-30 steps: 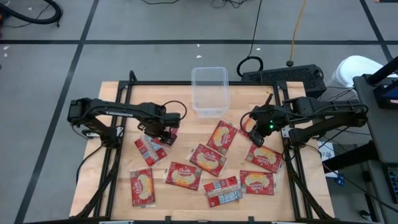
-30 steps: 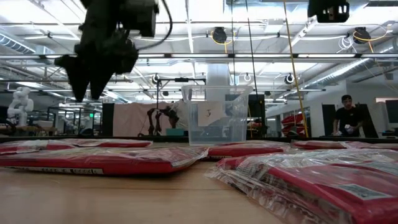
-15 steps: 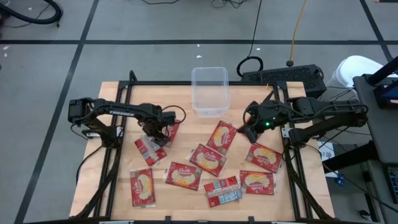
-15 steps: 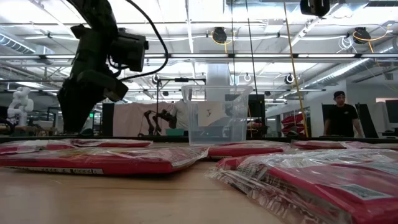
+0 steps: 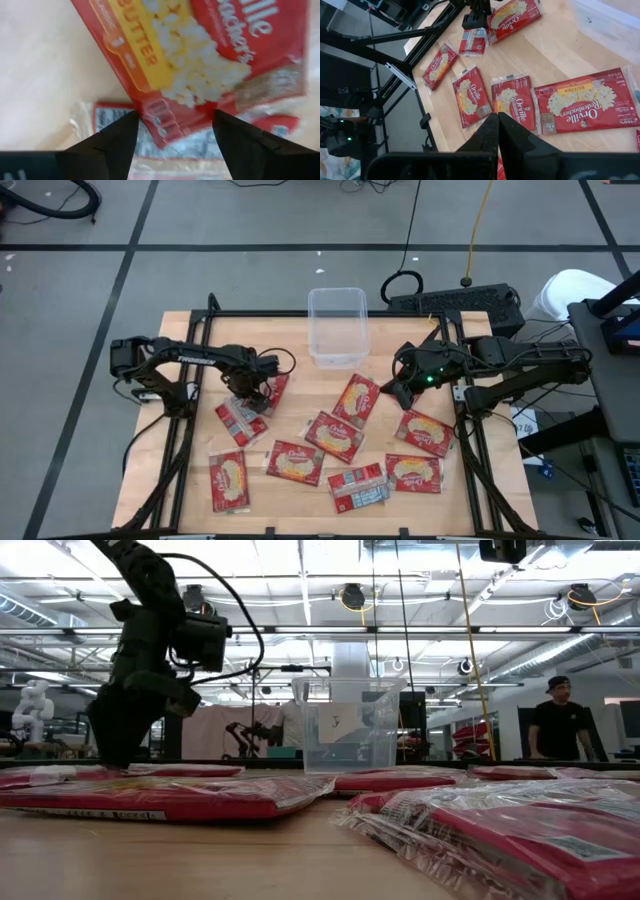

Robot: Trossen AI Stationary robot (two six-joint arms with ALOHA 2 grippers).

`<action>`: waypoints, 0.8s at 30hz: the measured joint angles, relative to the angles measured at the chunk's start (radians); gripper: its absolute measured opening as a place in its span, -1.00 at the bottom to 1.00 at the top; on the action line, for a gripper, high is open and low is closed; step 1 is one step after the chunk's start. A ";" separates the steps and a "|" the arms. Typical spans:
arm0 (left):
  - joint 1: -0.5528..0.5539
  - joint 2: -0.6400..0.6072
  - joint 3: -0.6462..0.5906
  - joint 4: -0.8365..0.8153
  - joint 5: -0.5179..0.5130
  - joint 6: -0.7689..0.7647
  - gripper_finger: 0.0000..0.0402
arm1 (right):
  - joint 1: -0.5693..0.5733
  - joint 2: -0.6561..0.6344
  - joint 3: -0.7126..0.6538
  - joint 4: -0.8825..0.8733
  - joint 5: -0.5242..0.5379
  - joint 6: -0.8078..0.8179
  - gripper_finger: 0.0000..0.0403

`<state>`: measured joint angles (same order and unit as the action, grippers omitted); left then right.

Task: Sort popcorn bags into baskets
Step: Put the red popcorn bag into the transparent container

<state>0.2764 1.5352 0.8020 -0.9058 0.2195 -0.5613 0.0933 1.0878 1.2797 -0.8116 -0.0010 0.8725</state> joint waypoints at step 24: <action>-0.007 0.008 -0.082 0.174 0.002 0.108 -0.42 | 0.000 0.000 0.000 0.000 -0.002 -0.051 -1.00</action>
<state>0.2697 1.5436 0.7197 -0.7320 0.2211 -0.4529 0.0933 1.0882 1.2797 -0.8116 -0.0032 0.8215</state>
